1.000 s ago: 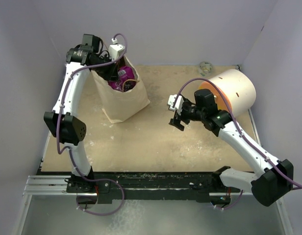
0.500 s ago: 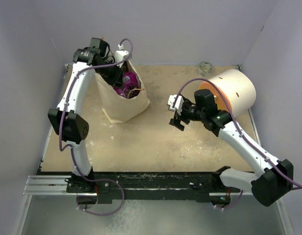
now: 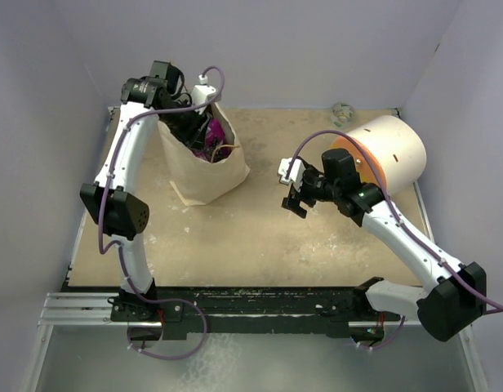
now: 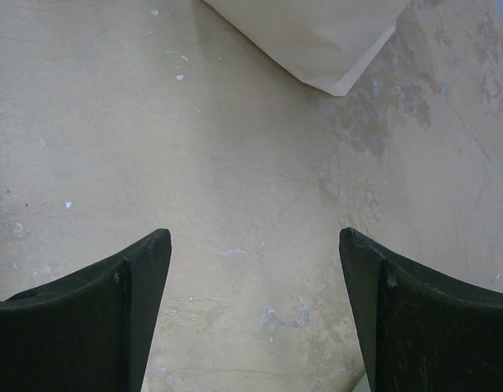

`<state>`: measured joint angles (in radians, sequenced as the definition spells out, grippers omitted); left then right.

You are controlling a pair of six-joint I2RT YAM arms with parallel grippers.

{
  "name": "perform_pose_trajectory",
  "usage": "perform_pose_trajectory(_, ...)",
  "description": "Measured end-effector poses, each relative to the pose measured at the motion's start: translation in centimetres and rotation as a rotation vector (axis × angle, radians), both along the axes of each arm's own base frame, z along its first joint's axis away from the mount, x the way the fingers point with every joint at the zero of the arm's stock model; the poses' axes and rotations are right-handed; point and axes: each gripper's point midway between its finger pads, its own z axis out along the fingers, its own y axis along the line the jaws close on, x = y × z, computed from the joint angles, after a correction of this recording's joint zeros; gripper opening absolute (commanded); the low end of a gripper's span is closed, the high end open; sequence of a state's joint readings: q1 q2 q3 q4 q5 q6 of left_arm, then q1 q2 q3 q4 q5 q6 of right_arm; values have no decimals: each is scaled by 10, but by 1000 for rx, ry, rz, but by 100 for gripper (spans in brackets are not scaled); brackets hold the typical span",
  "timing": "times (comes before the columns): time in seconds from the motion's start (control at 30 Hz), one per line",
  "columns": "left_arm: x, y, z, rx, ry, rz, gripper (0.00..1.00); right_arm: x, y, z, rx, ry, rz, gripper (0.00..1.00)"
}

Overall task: Place the snacks into the paper bag
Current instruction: Place the snack in the paper bag, then reset both arms

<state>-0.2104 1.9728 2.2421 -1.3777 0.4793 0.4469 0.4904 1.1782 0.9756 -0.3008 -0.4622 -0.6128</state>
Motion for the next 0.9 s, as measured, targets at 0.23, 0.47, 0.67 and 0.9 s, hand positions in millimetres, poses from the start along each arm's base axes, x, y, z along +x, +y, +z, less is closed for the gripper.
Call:
perform_pose_trajectory(0.23, 13, 5, 11, 32, -81, 9, 68, 0, 0, 0, 0, -1, 0, 86)
perform_pose_trajectory(0.47, 25, 13, 16, 65, -187, 25, 88, 0, 0, 0, 0, -2, -1, 86)
perform_pose_trajectory(0.67, 33, 26, 55, 88, -394, 84, 99, 4, -2, 1, 0, -9, -23, 89)
perform_pose_trajectory(0.9, 19, 48, 115, 64, -705, 227, 99, 13, -11, 4, 18, 9, -114, 100)
